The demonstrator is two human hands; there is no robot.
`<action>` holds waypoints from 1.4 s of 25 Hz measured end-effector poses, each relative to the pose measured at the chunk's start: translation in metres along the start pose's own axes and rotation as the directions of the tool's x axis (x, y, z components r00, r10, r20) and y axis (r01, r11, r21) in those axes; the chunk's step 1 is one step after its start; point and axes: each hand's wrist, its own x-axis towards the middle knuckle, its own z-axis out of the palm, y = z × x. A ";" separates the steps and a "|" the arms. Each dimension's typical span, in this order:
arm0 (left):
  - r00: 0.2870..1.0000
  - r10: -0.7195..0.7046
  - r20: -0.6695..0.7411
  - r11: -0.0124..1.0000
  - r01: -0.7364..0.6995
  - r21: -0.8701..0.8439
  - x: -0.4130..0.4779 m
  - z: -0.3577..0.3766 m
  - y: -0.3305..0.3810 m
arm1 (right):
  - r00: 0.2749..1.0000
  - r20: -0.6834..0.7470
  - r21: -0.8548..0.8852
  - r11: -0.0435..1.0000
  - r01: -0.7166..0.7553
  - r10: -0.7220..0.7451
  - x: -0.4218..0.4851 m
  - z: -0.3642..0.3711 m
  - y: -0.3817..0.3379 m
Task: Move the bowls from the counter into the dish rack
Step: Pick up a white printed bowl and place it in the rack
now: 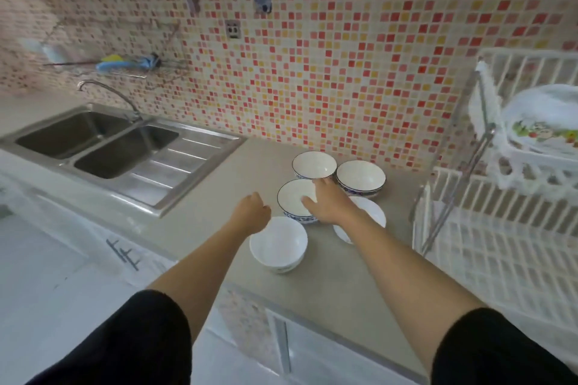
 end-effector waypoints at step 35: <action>0.625 0.487 -0.610 0.090 -0.731 -0.676 -0.130 -0.137 0.245 | 0.593 -0.800 0.364 0.706 0.607 -0.098 -0.201 -0.257 0.049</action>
